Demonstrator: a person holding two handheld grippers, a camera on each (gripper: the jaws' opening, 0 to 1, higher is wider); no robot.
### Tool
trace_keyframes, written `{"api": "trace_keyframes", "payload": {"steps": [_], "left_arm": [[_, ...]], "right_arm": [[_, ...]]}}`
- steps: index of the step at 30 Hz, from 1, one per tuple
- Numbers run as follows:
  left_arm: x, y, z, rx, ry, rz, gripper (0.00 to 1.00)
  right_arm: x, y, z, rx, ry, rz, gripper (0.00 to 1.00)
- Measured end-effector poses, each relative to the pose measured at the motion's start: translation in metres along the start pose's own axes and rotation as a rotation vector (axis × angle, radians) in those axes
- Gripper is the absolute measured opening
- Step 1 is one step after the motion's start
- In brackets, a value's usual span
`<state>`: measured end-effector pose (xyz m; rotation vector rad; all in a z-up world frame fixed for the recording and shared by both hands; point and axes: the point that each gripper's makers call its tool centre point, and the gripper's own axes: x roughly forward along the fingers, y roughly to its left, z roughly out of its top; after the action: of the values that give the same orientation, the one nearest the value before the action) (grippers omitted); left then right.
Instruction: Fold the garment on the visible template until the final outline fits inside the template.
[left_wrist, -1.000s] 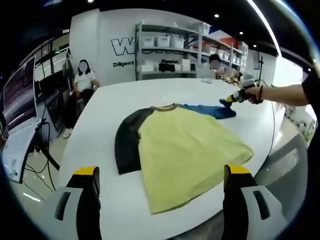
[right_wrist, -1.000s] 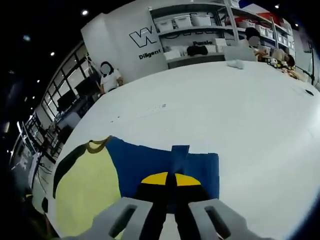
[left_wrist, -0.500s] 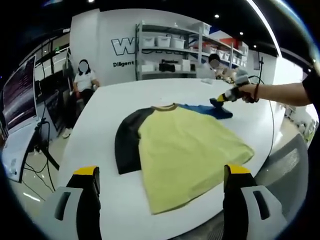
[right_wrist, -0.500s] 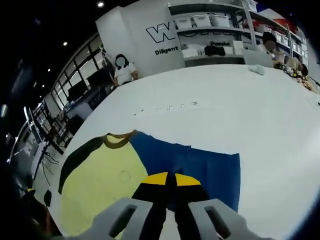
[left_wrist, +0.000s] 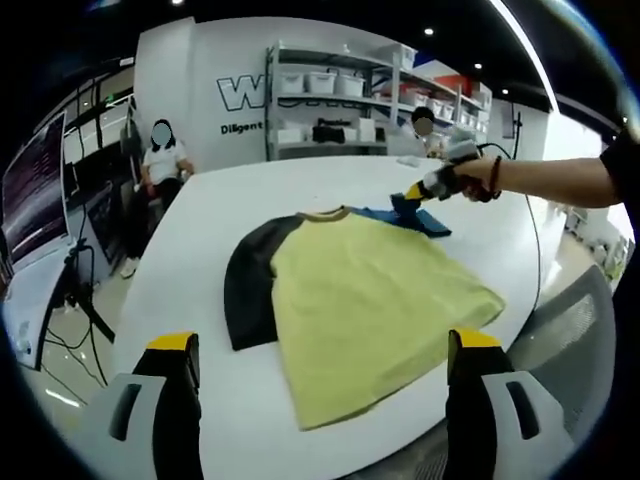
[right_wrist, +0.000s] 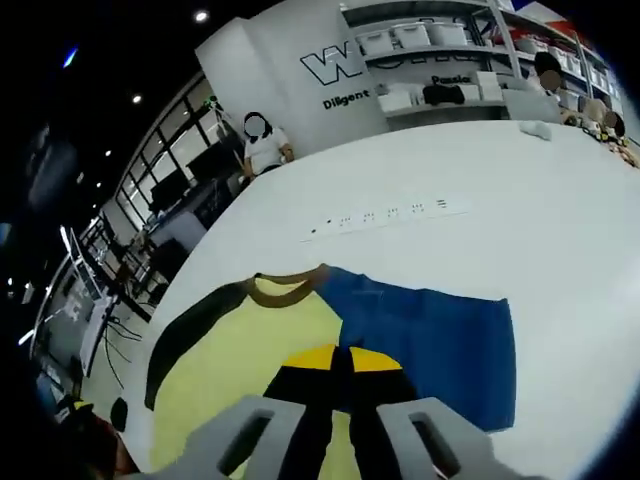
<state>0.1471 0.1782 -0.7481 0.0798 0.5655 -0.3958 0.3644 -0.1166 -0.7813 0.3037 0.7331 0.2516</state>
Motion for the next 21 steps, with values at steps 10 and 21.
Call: {"api": "trace_keyframes", "payload": {"steps": [10, 21], "left_arm": [[-0.001, 0.002, -0.004, 0.008, 0.01, 0.006, 0.99], [-0.003, 0.008, -0.008, 0.025, 0.02, 0.03, 0.99]], "right_arm": [[0.019, 0.034, -0.001, -0.012, 0.024, 0.058, 0.0], [0.038, 0.076, -0.002, -0.059, 0.056, 0.101, 0.0]]}}
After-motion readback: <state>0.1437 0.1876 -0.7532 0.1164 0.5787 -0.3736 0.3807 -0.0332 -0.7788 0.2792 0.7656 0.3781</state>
